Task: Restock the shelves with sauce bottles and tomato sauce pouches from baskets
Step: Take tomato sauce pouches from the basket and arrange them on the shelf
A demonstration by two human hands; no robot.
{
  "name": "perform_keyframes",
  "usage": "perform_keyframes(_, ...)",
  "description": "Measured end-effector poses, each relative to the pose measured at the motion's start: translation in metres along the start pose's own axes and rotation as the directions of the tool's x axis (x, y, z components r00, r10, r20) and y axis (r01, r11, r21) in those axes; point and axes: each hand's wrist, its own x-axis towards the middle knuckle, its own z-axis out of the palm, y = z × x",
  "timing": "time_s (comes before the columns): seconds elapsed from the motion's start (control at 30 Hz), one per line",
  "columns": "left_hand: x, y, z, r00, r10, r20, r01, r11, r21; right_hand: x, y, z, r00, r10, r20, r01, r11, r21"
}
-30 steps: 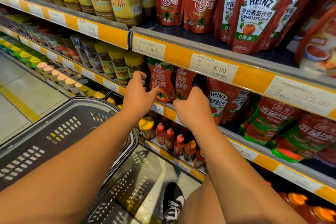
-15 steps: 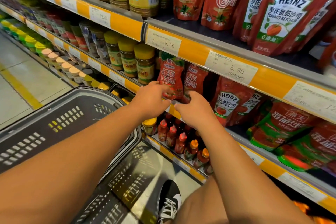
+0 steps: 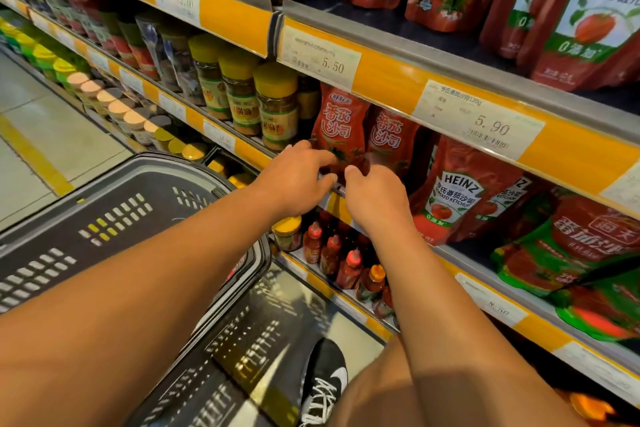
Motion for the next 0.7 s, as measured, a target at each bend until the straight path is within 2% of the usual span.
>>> perform_keyframes(0.17, 0.008, -0.002, 0.009, 1.000, 0.002, -0.027, -0.002, 1.000, 0.012, 0.011, -0.001, 0.008, 0.996, -0.052, -0.073, 0.050, 0.998, -0.028)
perform_keyframes(0.33, 0.018, -0.008, 0.018, 0.999, 0.016, -0.040, -0.016, 1.000, 0.002, 0.019, 0.000, 0.011, 0.995, -0.042, -0.096, 0.039, 0.999, -0.037)
perform_keyframes(0.5, 0.026, -0.007, 0.016, 0.994, 0.087, -0.071, -0.090, 0.995, -0.034, 0.027, 0.003, 0.016, 0.992, -0.015, -0.122, 0.012, 1.000, -0.022)
perform_keyframes(0.7, 0.033, 0.001, 0.009, 0.999, 0.000, 0.047, -0.005, 0.994, 0.106, 0.026, 0.001, 0.014, 0.995, 0.010, -0.097, -0.013, 0.999, -0.036)
